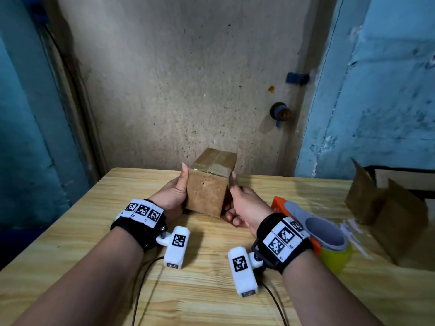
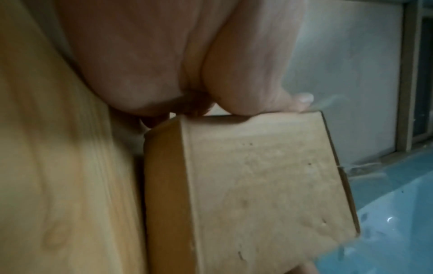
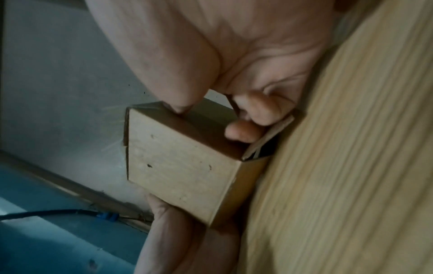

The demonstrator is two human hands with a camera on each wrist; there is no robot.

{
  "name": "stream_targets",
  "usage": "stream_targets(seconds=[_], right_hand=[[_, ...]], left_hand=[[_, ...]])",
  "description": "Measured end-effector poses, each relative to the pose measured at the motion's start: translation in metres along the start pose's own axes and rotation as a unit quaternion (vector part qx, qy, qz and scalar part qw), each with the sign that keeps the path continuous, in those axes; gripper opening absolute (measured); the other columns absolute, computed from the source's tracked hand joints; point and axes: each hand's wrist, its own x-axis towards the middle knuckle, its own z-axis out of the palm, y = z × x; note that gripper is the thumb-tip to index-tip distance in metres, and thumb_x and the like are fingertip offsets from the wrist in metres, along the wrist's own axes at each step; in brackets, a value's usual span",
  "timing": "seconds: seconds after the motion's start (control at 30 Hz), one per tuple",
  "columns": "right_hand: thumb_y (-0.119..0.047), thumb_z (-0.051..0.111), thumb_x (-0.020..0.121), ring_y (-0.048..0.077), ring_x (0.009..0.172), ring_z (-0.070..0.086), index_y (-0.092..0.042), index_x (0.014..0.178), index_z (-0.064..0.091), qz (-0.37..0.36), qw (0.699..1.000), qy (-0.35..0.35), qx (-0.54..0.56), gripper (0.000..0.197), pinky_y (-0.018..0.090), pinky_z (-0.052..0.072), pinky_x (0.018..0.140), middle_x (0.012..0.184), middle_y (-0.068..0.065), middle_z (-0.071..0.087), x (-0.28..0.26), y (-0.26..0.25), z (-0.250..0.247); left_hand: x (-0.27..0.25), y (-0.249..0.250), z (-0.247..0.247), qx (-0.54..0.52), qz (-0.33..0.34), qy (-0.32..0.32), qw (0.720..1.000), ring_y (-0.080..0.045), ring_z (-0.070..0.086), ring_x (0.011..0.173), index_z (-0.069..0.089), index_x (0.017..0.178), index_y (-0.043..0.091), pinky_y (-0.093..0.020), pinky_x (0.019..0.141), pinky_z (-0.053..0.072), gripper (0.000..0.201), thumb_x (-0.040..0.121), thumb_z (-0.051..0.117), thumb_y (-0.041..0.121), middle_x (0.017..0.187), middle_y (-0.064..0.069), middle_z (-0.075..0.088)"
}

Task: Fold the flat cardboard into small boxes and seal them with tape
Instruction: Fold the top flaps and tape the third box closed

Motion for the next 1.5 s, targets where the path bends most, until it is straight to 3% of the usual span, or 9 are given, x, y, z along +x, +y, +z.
stream_targets(seconds=[0.23,0.4,0.5,0.6,0.7,0.8,1.03,1.23,1.5], right_hand=[[-0.080,0.051,0.085,0.008,0.046,0.036,-0.036,0.133,0.053,-0.077,0.992,-0.018,0.100,0.065,0.020,0.022,0.036,0.072,0.001,0.044,-0.007,0.008,-0.006],[-0.065,0.073,0.073,0.009,0.055,0.027,-0.055,0.139,0.055,-0.111,0.968,-0.060,0.219,0.069,0.019,0.021,0.040,0.068,-0.006,0.032,-0.008,0.010,-0.014],[-0.045,0.071,0.092,0.008,0.052,0.031,-0.044,0.146,0.055,-0.126,0.959,-0.052,0.250,0.057,0.019,0.026,0.038,0.066,-0.004,0.037,-0.004,0.015,-0.011],[-0.009,0.054,0.107,0.008,0.053,0.032,-0.036,0.147,0.058,-0.171,0.947,-0.024,0.271,0.048,0.018,0.027,0.040,0.078,0.000,0.056,-0.001,0.017,-0.010],[-0.007,0.056,0.106,0.011,0.058,0.031,-0.038,0.136,0.067,-0.210,0.939,-0.007,0.272,0.044,0.020,0.031,0.045,0.100,0.006,0.055,0.002,0.019,-0.010],[-0.010,0.059,0.105,0.010,0.061,0.036,-0.037,0.132,0.072,-0.204,0.935,-0.018,0.290,0.040,0.022,0.034,0.050,0.104,0.003,0.059,0.002,0.019,-0.010],[-0.018,0.067,0.101,0.009,0.067,0.043,-0.037,0.134,0.070,-0.185,0.944,-0.029,0.273,0.039,0.026,0.040,0.061,0.091,0.000,0.057,0.004,0.021,-0.008],[-0.011,0.056,0.106,0.013,0.078,0.045,-0.030,0.118,0.079,-0.227,0.946,-0.039,0.227,0.032,0.026,0.041,0.069,0.093,0.003,0.059,0.003,0.018,-0.011],[0.002,0.055,0.102,0.016,0.118,0.064,-0.029,0.104,0.084,-0.261,0.944,-0.020,0.202,0.042,0.029,0.048,0.091,0.129,-0.004,0.073,0.001,0.014,-0.016]], left_hand=[[-0.010,-0.001,0.004,0.001,0.015,0.000,1.000,-0.024,0.071,0.110,0.069,0.124,0.017,-0.039,0.098,0.053,0.095,0.069,0.038,0.088,0.115,-0.009,0.075],[-0.010,0.001,-0.007,0.152,0.079,0.101,0.980,-0.015,0.068,0.069,0.074,0.077,0.004,-0.027,0.067,0.052,0.113,0.051,0.034,0.106,0.067,-0.009,0.073],[-0.004,-0.007,-0.011,0.084,0.119,0.078,0.986,-0.026,0.066,0.084,0.066,0.094,-0.013,-0.044,0.087,0.054,0.119,0.052,0.058,0.099,0.094,-0.032,0.071],[-0.002,-0.012,-0.007,0.013,0.130,0.061,0.990,-0.025,0.062,0.076,0.070,0.090,0.007,-0.053,0.083,0.051,0.069,0.071,0.070,0.073,0.079,-0.010,0.070],[-0.003,-0.010,-0.003,0.017,0.139,0.052,0.989,-0.014,0.056,0.062,0.077,0.098,0.030,-0.036,0.066,0.052,0.031,0.081,0.063,0.052,0.069,0.010,0.064],[-0.005,-0.009,0.000,0.008,0.145,0.049,0.988,-0.009,0.049,0.053,0.072,0.120,0.021,-0.023,0.049,0.047,0.045,0.085,0.058,0.046,0.062,0.012,0.060],[-0.007,-0.001,-0.003,-0.060,0.163,0.047,0.984,-0.013,0.063,0.093,0.069,0.125,0.010,-0.028,0.072,0.049,0.031,0.096,0.063,0.018,0.129,-0.002,0.070],[0.001,-0.001,-0.008,-0.058,0.169,0.035,0.983,-0.018,0.063,0.125,0.073,0.107,0.004,-0.032,0.092,0.052,0.016,0.098,0.060,0.004,0.129,-0.003,0.070],[-0.007,0.004,-0.006,-0.134,0.148,0.000,0.980,-0.023,0.061,0.128,0.075,0.101,0.000,-0.045,0.107,0.048,0.028,0.098,0.049,-0.010,0.132,-0.010,0.068]])
